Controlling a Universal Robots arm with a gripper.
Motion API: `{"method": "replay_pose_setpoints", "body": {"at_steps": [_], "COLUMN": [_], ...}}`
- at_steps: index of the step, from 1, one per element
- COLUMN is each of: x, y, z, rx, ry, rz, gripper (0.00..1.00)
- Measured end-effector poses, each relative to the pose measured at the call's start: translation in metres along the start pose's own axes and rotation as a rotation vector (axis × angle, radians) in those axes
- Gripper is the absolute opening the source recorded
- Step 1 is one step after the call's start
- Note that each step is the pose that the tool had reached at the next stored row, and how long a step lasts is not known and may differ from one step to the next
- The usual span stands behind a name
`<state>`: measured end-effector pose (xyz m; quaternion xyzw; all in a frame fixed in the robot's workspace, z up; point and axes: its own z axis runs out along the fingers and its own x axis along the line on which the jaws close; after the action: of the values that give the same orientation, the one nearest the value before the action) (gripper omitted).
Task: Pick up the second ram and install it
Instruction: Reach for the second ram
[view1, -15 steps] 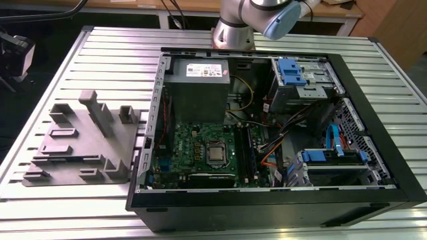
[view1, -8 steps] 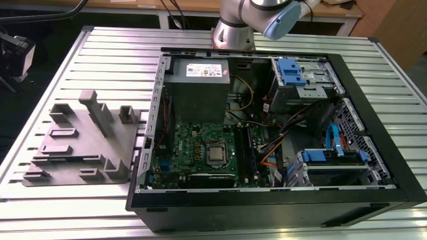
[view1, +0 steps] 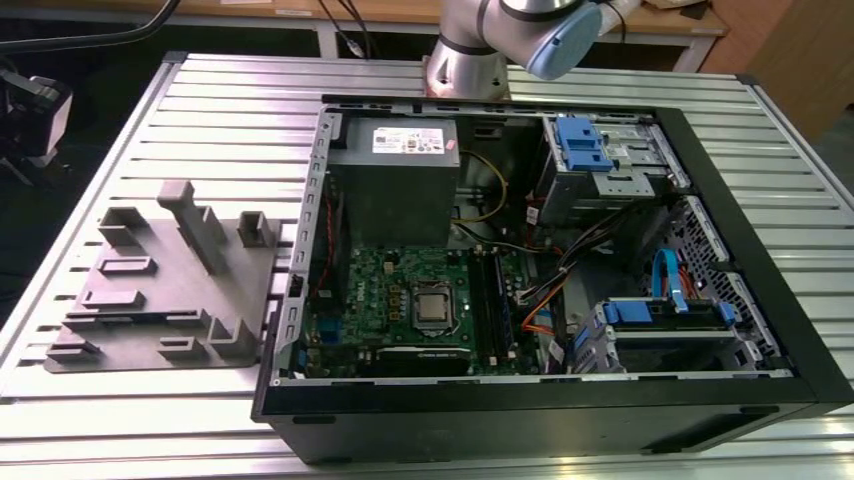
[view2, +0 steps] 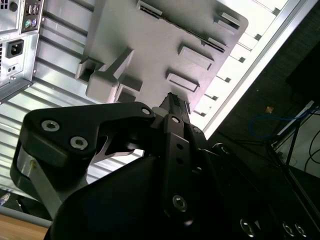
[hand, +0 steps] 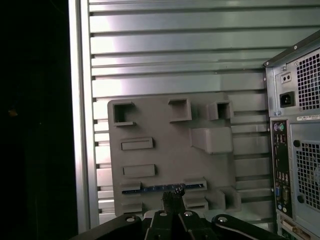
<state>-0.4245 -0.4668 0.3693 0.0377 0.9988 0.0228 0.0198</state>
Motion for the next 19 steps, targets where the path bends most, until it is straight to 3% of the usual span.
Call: {"method": "replay_pose_setpoints", "body": {"at_steps": [19], "x": [0.0063], "y": [-0.0016], "z": [0.0058], "rx": [-0.0009], "ry": [-0.0002], "rz": [0.0], "gripper": [0.07]}}
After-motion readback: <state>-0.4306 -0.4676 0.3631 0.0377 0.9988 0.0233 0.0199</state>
